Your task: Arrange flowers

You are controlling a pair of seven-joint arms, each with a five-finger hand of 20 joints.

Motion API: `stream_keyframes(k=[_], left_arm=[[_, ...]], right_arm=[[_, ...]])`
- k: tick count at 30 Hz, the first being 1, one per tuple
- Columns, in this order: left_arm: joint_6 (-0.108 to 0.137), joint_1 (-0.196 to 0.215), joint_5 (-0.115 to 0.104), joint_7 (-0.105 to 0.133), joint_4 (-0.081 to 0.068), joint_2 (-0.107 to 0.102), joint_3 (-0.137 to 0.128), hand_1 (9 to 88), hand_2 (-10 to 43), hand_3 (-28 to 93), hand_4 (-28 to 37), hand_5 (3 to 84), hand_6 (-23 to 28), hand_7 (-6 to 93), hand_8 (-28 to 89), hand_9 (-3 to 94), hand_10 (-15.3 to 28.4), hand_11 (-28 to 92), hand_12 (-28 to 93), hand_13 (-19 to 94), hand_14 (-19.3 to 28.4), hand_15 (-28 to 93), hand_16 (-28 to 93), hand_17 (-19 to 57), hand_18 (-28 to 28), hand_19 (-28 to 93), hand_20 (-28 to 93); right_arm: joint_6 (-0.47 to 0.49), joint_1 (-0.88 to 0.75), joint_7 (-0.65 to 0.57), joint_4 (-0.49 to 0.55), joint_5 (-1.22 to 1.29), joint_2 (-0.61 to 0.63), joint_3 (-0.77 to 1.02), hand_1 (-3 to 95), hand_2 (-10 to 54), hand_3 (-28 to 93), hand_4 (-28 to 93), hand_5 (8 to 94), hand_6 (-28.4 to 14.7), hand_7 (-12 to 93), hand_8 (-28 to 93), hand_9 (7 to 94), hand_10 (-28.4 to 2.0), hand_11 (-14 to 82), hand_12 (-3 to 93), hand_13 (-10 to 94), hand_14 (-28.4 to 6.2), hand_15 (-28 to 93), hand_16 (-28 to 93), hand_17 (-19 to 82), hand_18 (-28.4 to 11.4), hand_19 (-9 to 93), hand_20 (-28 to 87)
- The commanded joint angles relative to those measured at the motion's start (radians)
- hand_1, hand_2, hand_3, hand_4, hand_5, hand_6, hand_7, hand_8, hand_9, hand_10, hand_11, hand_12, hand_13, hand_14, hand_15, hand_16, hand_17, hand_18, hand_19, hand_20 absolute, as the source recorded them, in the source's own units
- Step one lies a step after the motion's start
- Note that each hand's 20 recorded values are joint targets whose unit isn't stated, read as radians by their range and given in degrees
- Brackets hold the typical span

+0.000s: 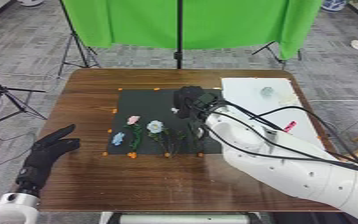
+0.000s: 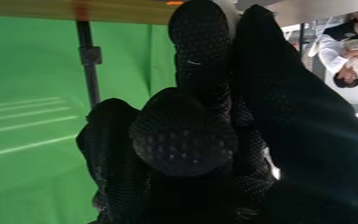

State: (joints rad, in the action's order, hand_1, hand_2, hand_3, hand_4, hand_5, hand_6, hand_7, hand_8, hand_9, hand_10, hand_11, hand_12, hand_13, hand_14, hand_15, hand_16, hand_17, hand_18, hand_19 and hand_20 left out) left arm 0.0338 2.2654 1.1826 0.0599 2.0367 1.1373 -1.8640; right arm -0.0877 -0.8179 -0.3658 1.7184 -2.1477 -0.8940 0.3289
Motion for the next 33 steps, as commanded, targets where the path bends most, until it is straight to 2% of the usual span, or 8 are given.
stream_keyframes(k=[1, 4, 7, 11, 17, 24, 29, 33], left_arm=[[-0.015, -0.001, 0.005, -0.008, -0.010, 0.005, 0.005, 34.0, 5.9, 70, -5.7, 40.4, 2.9, 9.4, -6, 47.1, 14.5, 21, 12, 38, 19.0, 23, -1, 5.2, 16.4, 18, 16], [-0.015, 0.000, 0.006, -0.007, -0.009, 0.006, 0.005, 34.1, 5.9, 70, -5.8, 40.4, 2.9, 9.4, -6, 47.1, 14.5, 21, 12, 38, 19.0, 23, -1, 5.2, 16.4, 18, 16], [-0.015, -0.001, 0.007, -0.006, -0.010, 0.006, 0.005, 34.0, 5.8, 70, -5.8, 40.4, 2.9, 9.4, -6, 47.1, 14.5, 21, 12, 38, 19.0, 23, -1, 5.2, 16.4, 18, 16], [-0.016, -0.003, 0.007, -0.006, -0.011, 0.006, 0.006, 34.1, 5.9, 70, -5.8, 40.4, 2.9, 9.4, -6, 47.1, 14.5, 21, 12, 38, 19.0, 23, -1, 5.2, 16.4, 18, 16], [-0.015, 0.002, 0.009, -0.007, -0.008, 0.009, 0.004, 34.1, 6.0, 69, -5.6, 40.4, 2.9, 9.3, -6, 47.0, 14.5, 21, 12, 38, 19.0, 23, -1, 5.2, 16.4, 18, 16], [-0.016, 0.002, 0.008, -0.007, -0.009, 0.008, 0.003, 34.2, 5.9, 70, -5.6, 40.4, 2.9, 9.4, -6, 47.1, 14.5, 21, 12, 38, 19.0, 23, -1, 5.2, 16.4, 18, 16], [-0.019, 0.006, 0.009, -0.012, -0.005, 0.010, 0.000, 34.2, 6.1, 69, -5.6, 40.4, 2.8, 9.3, -6, 47.1, 14.4, 21, 12, 38, 19.0, 23, -1, 5.2, 16.4, 19, 17], [-0.020, 0.007, 0.009, -0.013, -0.004, 0.007, -0.003, 34.3, 6.1, 69, -5.5, 40.4, 2.8, 9.4, -6, 47.1, 14.5, 21, 12, 38, 19.0, 23, -1, 5.2, 16.4, 18, 16]], right_arm=[[0.032, -0.018, 0.006, 0.013, -0.003, -0.012, -0.010, 53.5, -9.5, 59, -16, 77.4, -0.2, 23, 16, 88.9, -8.6, 17.9, 39.5, 92, -0.4, 57, 37, 63, -14.1, 93, 59], [0.054, -0.023, 0.011, 0.017, 0.004, -0.014, -0.010, 51.3, -9.5, 59, -15, 76.7, -0.6, 21, 15, 87.7, -8.9, 17.1, 37.1, 92, -0.7, 57, 38, 63, -14.1, 93, 59], [0.062, -0.025, 0.012, 0.019, 0.005, -0.016, -0.012, 48.9, -9.5, 58, -14, 76.1, -0.9, 19, 15, 85.9, -9.9, 20.2, 30.7, 92, -0.7, 57, 37, 63, -14.2, 93, 59], [0.076, -0.029, 0.009, 0.021, 0.008, -0.017, -0.007, 43.8, -9.5, 63, -16, 74.8, -1.2, 19, 12, 84.4, -11.0, 22.8, 24.4, 91, -0.8, 57, 37, 62, -14.4, 93, 59], [0.095, -0.031, 0.008, 0.033, 0.011, -0.011, -0.004, 41.0, -9.5, 66, -16, 74.1, -1.2, 18, 8, 83.6, -11.4, 22.7, 23.5, 91, -1.0, 57, 38, 62, -14.5, 93, 59], [0.113, -0.037, 0.004, 0.051, 0.022, 0.001, 0.035, 37.6, -9.5, 68, -16, 73.1, -0.9, 19, -6, 82.3, -11.5, 22.4, 23.1, 91, -1.1, 57, 38, 61, -14.7, 93, 59], [0.111, -0.050, -0.005, 0.097, 0.040, 0.041, 0.132, 35.4, -9.5, 67, -16, 71.7, -0.6, 19, -7, 80.7, -11.3, 22.2, 23.0, 90, -1.6, 56, 38, 60, -15.2, 93, 59], [0.100, -0.087, -0.031, 0.123, 0.054, 0.096, 0.257, 34.5, -9.5, 67, -15, 69.9, -0.5, 20, -7, 78.1, -12.6, 21.4, 23.1, 88, -2.9, 57, 38, 59, -15.9, 93, 59]])
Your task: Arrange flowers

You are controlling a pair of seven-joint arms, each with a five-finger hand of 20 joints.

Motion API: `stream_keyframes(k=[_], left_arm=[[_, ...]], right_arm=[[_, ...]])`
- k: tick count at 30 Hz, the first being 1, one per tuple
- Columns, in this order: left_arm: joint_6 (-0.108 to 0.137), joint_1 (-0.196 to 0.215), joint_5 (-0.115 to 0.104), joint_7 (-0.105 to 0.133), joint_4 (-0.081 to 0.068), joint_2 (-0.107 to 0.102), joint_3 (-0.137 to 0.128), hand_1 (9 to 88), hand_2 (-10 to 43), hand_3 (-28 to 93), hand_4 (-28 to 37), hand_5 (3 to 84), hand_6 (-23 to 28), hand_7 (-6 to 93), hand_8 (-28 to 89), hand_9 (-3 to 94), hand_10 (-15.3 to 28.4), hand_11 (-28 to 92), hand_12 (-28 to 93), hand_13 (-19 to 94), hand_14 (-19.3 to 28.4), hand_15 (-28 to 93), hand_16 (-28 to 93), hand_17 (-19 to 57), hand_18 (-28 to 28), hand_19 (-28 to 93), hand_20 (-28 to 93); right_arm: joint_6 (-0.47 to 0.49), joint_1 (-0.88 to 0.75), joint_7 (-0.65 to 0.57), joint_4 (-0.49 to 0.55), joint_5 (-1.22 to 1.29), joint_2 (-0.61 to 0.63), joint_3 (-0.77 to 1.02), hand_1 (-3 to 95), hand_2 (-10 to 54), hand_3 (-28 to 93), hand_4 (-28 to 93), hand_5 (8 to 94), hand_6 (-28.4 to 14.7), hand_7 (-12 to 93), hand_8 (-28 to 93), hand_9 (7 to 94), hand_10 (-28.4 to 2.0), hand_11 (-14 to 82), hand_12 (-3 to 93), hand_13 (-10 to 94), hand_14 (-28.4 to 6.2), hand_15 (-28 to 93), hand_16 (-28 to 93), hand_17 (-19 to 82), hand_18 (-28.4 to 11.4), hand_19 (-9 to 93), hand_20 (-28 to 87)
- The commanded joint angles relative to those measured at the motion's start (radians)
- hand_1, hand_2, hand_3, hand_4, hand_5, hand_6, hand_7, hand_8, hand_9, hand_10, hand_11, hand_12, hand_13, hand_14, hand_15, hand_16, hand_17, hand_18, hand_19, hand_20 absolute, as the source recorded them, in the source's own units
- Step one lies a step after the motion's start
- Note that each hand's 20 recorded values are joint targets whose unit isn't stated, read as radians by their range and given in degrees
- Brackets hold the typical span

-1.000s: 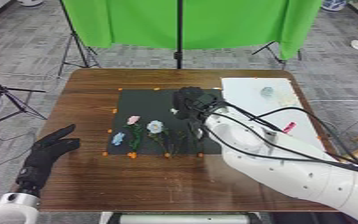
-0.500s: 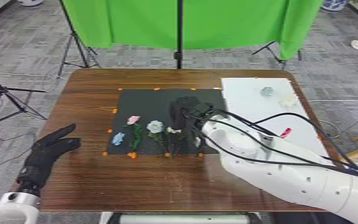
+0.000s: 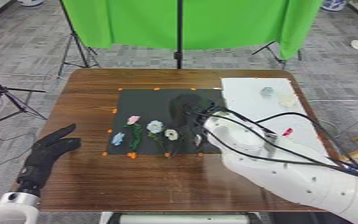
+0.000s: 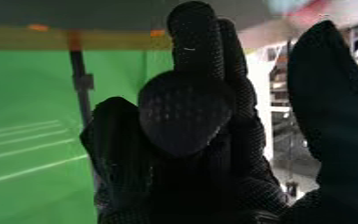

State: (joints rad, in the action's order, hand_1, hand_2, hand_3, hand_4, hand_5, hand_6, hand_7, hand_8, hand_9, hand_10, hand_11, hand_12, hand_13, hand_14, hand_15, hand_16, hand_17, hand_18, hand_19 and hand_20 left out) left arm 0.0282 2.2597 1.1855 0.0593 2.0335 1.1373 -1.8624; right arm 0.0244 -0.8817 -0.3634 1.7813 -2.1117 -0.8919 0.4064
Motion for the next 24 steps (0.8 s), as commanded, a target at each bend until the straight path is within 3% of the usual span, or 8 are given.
stream_keyframes(k=[1, 4, 6, 8, 10, 12, 16, 24], left_arm=[[-0.015, 0.015, 0.006, -0.015, 0.001, 0.007, -0.007, 34.2, 6.1, 69, -5.4, 40.4, 2.8, 9.3, -6, 47.1, 14.5, 21, 12, 38, 19.0, 23, -1, 5.2, 16.4, 18, 16], [-0.015, 0.018, 0.007, -0.018, 0.003, 0.006, -0.008, 34.2, 6.0, 69, -5.3, 40.4, 2.8, 9.4, -6, 47.2, 14.5, 21, 12, 38, 19.1, 23, -1, 5.1, 16.4, 19, 16], [-0.015, 0.023, 0.006, -0.020, 0.005, 0.008, -0.011, 34.2, 6.0, 69, -5.3, 40.4, 2.8, 9.4, -6, 47.2, 14.4, 21, 12, 38, 19.1, 23, -1, 5.2, 16.4, 18, 16], [-0.011, 0.027, 0.007, -0.018, 0.007, 0.010, -0.012, 34.2, 6.0, 69, -5.4, 40.4, 2.8, 9.4, -6, 47.1, 14.5, 21, 12, 38, 19.1, 23, -1, 5.1, 16.4, 18, 16], [-0.014, 0.022, 0.007, -0.022, 0.006, 0.006, -0.010, 34.3, 6.0, 69, -5.4, 40.4, 2.8, 9.5, -6, 47.1, 14.5, 21, 12, 38, 19.1, 23, -1, 5.1, 16.4, 19, 16], [-0.014, 0.022, 0.007, -0.021, 0.006, 0.006, -0.010, 34.3, 6.0, 69, -5.5, 40.4, 2.9, 9.4, -6, 47.1, 14.5, 21, 12, 38, 19.1, 23, -1, 5.1, 16.5, 18, 16], [-0.015, 0.021, 0.008, -0.020, 0.006, 0.006, -0.009, 34.3, 6.0, 69, -5.5, 40.4, 2.9, 9.3, -6, 47.1, 14.5, 21, 12, 38, 19.1, 23, -1, 5.1, 16.4, 18, 16], [-0.013, 0.026, 0.011, -0.017, 0.010, 0.009, -0.012, 34.3, 6.1, 69, -5.6, 40.4, 2.8, 9.4, -6, 47.2, 14.5, 21, 12, 38, 19.1, 23, -1, 5.1, 16.5, 19, 16]], right_arm=[[-0.013, -0.035, -0.041, 0.060, 0.027, 0.107, 0.212, 33.1, -9.5, 66, -16, 69.2, -0.7, 19, -7, 76.8, -12.9, 21.0, 23.1, 87, -3.2, 57, 38, 58, -16.1, 93, 58], [0.035, -0.082, -0.089, 0.058, 0.057, 0.141, 0.312, 28.5, -9.5, 63, -18, 67.5, -1.2, 18, -7, 74.6, -14.0, 19.4, 23.0, 85, -4.1, 57, 37, 57, -16.7, 93, 58], [0.025, -0.108, -0.113, 0.047, 0.072, 0.165, 0.350, 24.7, -9.5, 51, -26, 65.7, -2.1, 15, -6, 72.4, -15.5, 17.4, 22.9, 84, -5.1, 57, 36, 56, -17.5, 93, 57], [-0.012, -0.123, -0.117, 0.019, 0.066, 0.184, 0.363, 30.1, -9.5, 29, -22, 65.7, -3.0, 14, -5, 72.0, -16.1, 17.0, 23.0, 84, -5.8, 57, 36, 56, -17.9, 93, 57], [-0.017, -0.136, -0.138, -0.009, 0.054, 0.202, 0.372, 29.1, -9.5, 24, -19, 66.3, -3.5, 13, -5, 72.3, -16.4, 17.0, 22.9, 84, -6.2, 57, 35, 55, -18.0, 93, 57], [-0.025, -0.124, -0.155, -0.056, 0.042, 0.213, 0.354, 26.3, -9.5, 26, -18, 66.5, -3.7, 13, -5, 72.4, -16.6, 17.0, 22.9, 84, -6.5, 57, 35, 55, -18.1, 93, 56], [-0.023, -0.115, -0.193, -0.139, 0.011, 0.234, 0.338, 16.3, -9.5, 48, -22, 66.8, -3.8, 13, -5, 72.1, -16.9, 16.6, 22.8, 84, -6.7, 57, 35, 55, -18.7, 93, 56], [-0.051, -0.089, -0.250, -0.301, -0.070, 0.255, 0.322, 16.5, -9.5, 54, -23, 66.3, -3.5, 14, -5, 71.9, -16.7, 17.1, 23.0, 84, -6.6, 57, 35, 55, -18.8, 93, 56]])
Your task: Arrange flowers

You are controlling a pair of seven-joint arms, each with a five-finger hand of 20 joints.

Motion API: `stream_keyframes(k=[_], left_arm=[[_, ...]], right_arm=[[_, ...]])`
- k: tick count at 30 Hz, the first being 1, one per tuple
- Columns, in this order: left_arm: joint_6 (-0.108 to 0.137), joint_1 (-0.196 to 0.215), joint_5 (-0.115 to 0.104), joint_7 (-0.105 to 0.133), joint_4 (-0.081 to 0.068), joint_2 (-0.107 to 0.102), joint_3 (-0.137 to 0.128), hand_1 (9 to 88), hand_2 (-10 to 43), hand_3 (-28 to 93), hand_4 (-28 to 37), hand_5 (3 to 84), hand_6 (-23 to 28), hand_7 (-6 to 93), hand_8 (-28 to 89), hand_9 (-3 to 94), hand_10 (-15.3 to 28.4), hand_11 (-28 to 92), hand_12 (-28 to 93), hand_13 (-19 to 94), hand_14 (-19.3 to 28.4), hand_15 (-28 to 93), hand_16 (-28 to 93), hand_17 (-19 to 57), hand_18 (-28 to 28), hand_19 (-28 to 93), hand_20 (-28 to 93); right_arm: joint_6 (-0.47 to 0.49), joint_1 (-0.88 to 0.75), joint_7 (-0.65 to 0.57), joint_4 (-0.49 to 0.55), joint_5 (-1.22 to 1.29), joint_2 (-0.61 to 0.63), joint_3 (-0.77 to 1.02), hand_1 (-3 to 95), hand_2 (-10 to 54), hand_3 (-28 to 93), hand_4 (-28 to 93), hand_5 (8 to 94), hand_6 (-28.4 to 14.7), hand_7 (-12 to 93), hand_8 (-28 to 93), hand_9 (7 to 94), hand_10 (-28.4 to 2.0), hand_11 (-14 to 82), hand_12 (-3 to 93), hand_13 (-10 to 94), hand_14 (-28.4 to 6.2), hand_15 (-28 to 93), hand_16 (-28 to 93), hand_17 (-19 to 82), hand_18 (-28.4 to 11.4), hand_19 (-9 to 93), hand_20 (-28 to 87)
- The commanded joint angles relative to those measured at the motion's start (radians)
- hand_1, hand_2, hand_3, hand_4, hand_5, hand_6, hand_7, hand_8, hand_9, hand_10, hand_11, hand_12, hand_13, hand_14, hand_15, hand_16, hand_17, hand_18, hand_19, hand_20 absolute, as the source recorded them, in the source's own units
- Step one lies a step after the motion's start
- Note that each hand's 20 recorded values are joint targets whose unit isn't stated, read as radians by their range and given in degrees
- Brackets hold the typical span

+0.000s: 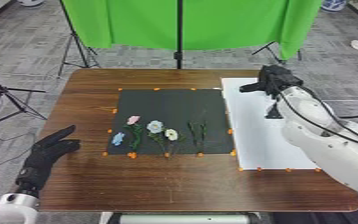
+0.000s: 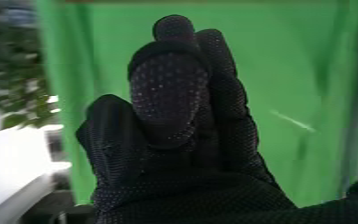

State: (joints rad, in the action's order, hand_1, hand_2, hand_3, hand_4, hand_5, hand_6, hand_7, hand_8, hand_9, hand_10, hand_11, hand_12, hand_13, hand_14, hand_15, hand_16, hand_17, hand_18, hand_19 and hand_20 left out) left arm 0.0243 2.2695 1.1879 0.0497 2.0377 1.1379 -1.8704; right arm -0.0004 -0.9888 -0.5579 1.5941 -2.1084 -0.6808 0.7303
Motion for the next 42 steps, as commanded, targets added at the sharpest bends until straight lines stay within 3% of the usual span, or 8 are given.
stream_keyframes(k=[1, 14, 22, 28, 30, 32, 42], left_arm=[[-0.010, 0.015, 0.009, -0.007, 0.005, 0.009, -0.005, 34.3, 6.1, 69, -5.6, 40.4, 2.8, 9.3, -6, 47.2, 14.5, 21, 12, 38, 19.1, 23, -1, 5.1, 16.5, 19, 16], [-0.008, 0.015, 0.009, -0.002, 0.004, 0.017, -0.001, 34.3, 6.1, 69, -5.4, 40.4, 2.9, 9.4, -6, 47.2, 14.5, 21, 12, 39, 19.2, 24, -1, 5.1, 16.5, 19, 16], [-0.013, 0.009, 0.012, -0.001, 0.001, 0.020, 0.004, 34.3, 6.1, 69, -5.5, 40.4, 2.8, 9.5, -6, 47.2, 14.5, 21, 12, 39, 19.1, 24, -1, 5.1, 16.5, 19, 16], [-0.011, 0.016, 0.011, 0.000, 0.004, 0.023, -0.002, 34.3, 6.2, 69, -5.5, 40.4, 2.8, 9.5, -6, 47.3, 14.5, 21, 12, 39, 19.2, 23, -1, 5.1, 16.5, 19, 16], [-0.009, 0.019, 0.011, 0.000, 0.006, 0.025, -0.003, 34.3, 6.3, 69, -5.5, 40.4, 2.7, 9.5, -6, 47.2, 14.5, 21, 12, 39, 19.2, 23, -1, 5.1, 16.5, 19, 16], [-0.012, 0.020, 0.012, -0.002, 0.007, 0.024, -0.004, 34.3, 6.3, 69, -5.4, 40.4, 2.7, 9.5, -6, 47.2, 14.5, 21, 12, 39, 19.2, 24, -1, 5.1, 16.5, 19, 16], [-0.012, 0.027, 0.007, -0.008, 0.010, 0.016, -0.008, 34.2, 6.3, 69, -5.3, 40.4, 2.7, 9.5, -6, 47.2, 14.5, 21, 12, 39, 19.1, 24, -1, 5.1, 16.4, 18, 16]], right_arm=[[-0.032, 0.025, -0.064, -0.133, -0.090, 0.044, -0.010, 16.4, -9.5, 55, -23, 66.0, -3.4, 14, -5, 71.9, -16.7, 17.8, 23.4, 84, -6.6, 58, 35, 56, -18.8, 93, 56], [-0.020, -0.015, -0.088, -0.240, -0.061, 0.007, -0.020, 21.7, -9.5, 60, -22, 62.6, -1.6, 14, -6, 72.8, -15.9, 20.9, 24.6, 85, -5.4, 61, 35, 57, -18.0, 93, 58], [-0.133, 0.003, -0.059, -0.300, -0.047, -0.044, -0.095, 28.3, -9.5, 63, -23, 61.2, -0.8, 15, -7, 74.7, -13.7, 21.1, 23.2, 88, -3.1, 60, 35, 60, -16.6, 93, 58], [-0.274, 0.022, -0.044, -0.316, -0.069, -0.043, -0.155, 40.6, -9.5, 65, -24, 69.3, 0.1, 20, -6, 82.0, -12.0, 23.6, 22.8, 90, -1.9, 61, 36, 62, -15.7, 93, 61], [-0.300, 0.036, -0.048, -0.306, -0.074, -0.034, -0.166, 48.8, -9.5, 59, -23, 74.9, 0.2, 20, 7, 85.8, -10.5, 24.9, 23.8, 91, -1.5, 61, 36, 63, -15.4, 93, 61], [-0.292, 0.044, -0.062, -0.275, -0.096, -0.016, -0.156, 54.3, -9.5, 58, -22, 79.8, 0.5, 22, 12, 88.9, -9.2, 23.6, 28.9, 93, -0.9, 60, 35, 64, -15.3, 93, 62], [-0.173, 0.072, -0.090, -0.032, -0.108, 0.067, -0.018, 56.9, -9.5, 59, -22, 81.5, 0.5, 22, 14, 90.5, -8.9, 23.5, 31.5, 94, -0.4, 60, 36, 65, -15.1, 93, 62]])
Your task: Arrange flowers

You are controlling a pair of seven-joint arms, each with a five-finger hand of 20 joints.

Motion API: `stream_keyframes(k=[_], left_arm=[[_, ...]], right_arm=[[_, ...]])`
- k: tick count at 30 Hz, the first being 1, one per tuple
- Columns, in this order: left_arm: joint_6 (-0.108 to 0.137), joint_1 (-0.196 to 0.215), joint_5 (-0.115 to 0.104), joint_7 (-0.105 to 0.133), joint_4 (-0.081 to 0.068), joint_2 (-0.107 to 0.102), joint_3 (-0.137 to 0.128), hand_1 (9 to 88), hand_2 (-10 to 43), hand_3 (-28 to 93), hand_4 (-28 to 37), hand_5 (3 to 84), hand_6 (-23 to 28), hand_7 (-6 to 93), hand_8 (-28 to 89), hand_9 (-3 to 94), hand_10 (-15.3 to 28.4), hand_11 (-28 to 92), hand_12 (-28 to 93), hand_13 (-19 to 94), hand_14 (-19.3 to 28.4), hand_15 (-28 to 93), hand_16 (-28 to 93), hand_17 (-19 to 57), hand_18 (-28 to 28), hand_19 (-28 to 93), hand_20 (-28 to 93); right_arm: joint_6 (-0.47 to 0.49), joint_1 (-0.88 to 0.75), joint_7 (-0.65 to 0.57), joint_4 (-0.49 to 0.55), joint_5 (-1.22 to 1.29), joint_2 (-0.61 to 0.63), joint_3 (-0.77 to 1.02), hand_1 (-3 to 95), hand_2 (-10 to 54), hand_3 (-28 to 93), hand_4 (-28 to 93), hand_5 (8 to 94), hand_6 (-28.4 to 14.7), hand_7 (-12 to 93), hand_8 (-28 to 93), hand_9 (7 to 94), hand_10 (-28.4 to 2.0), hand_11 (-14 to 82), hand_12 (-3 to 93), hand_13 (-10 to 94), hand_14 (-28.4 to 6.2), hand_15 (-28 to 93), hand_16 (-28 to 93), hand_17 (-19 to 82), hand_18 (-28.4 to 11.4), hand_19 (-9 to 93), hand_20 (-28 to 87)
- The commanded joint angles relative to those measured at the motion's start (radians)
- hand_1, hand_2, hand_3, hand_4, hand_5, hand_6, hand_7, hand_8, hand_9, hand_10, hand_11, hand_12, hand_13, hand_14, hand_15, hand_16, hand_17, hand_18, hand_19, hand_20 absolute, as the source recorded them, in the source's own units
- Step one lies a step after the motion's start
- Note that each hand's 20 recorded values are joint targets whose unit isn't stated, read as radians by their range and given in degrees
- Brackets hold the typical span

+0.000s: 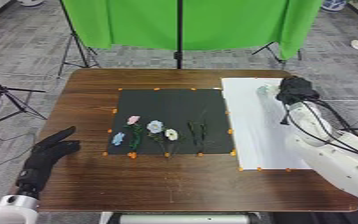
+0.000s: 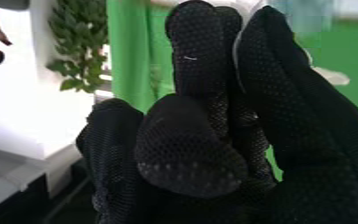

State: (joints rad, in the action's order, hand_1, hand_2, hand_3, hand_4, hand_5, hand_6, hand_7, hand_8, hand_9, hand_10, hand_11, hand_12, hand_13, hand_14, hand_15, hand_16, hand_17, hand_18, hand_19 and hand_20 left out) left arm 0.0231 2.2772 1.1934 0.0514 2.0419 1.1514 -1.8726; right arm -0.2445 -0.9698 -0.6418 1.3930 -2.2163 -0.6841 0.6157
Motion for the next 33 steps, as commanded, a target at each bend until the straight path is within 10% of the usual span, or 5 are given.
stream_keyframes(k=[1, 13, 33], left_arm=[[-0.011, 0.022, 0.001, -0.011, 0.008, 0.002, -0.007, 34.2, 6.3, 69, -5.3, 40.4, 2.7, 9.5, -6, 47.2, 14.5, 21, 12, 39, 19.1, 24, -1, 5.1, 16.4, 18, 16], [-0.028, 0.010, 0.004, -0.016, 0.003, 0.001, -0.004, 34.2, 6.3, 69, -5.2, 40.4, 2.7, 9.4, -6, 47.2, 14.4, 21, 12, 39, 19.1, 24, -1, 5.1, 16.5, 18, 16], [-0.053, -0.007, 0.005, -0.031, -0.007, -0.001, 0.004, 34.2, 6.2, 69, -5.2, 40.2, 2.8, 9.2, -6, 46.7, 14.5, 21, 12, 38, 19.0, 24, -1, 3.9, 17.0, 18, 16]], right_arm=[[0.071, 0.053, 0.004, 0.196, 0.005, 0.075, 0.099, 56.9, -9.5, 59, -22, 81.5, 0.5, 22, 14, 90.5, -8.9, 23.6, 31.5, 94, -0.3, 60, 37, 65, -15.0, 93, 62], [0.134, 0.170, 0.204, 0.400, 0.010, 0.064, -0.158, 56.4, -9.5, 59, -23, 81.1, 1.2, 22, 14, 90.1, -9.0, 24.1, 31.0, 93, 0.0, 59, 37, 64, -14.7, 93, 62], [0.318, 0.243, 0.262, 0.350, 0.060, -0.085, -0.300, 52.3, -9.4, 60, -21, 79.5, 1.4, 22, 13, 88.1, -9.4, 26.3, 27.0, 91, -1.0, 60, 37, 62, -15.1, 93, 61]])
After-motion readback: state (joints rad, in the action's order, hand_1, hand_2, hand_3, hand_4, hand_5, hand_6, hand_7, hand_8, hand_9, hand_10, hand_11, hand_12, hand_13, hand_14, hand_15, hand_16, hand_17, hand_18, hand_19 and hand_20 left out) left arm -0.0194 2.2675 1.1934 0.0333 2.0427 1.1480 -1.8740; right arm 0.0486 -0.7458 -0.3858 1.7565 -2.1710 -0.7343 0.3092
